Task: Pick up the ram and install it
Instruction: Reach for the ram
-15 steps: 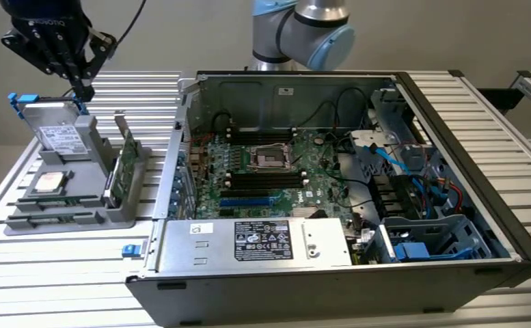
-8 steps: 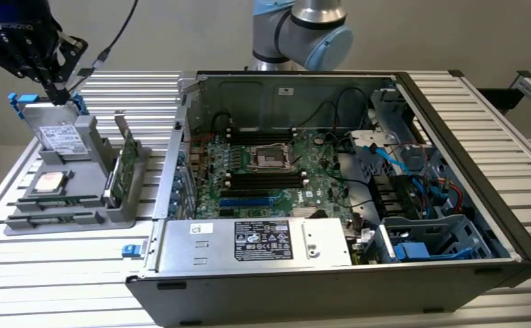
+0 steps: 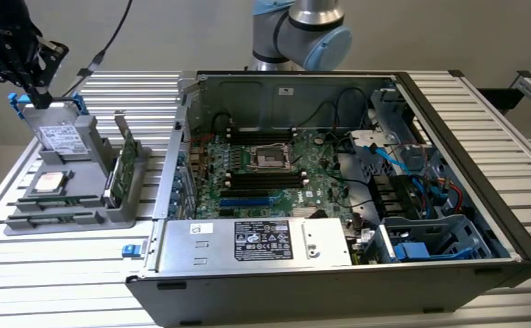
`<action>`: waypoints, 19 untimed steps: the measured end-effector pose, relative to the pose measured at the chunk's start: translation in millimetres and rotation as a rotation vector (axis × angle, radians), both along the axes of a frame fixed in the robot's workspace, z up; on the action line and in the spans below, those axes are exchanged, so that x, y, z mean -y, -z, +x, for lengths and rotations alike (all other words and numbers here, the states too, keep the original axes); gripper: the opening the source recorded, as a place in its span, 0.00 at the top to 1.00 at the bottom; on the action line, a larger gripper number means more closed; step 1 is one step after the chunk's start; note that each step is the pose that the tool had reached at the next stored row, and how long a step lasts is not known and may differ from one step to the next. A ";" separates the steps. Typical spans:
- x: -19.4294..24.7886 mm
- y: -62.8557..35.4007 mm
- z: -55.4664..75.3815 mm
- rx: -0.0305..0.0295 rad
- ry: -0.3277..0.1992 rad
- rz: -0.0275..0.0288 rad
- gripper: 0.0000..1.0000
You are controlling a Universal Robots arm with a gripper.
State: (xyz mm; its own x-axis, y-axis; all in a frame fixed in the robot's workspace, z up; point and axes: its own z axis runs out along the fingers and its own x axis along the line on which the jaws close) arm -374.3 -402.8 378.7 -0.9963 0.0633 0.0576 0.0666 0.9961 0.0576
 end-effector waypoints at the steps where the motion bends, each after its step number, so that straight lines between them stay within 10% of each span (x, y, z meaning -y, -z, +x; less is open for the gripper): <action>1: 0.0 1.0 -1.8 -0.0012 -0.003 0.0000 0.90; 19: 9.9 15.1 -15.2 -0.0328 -0.080 0.0000 0.90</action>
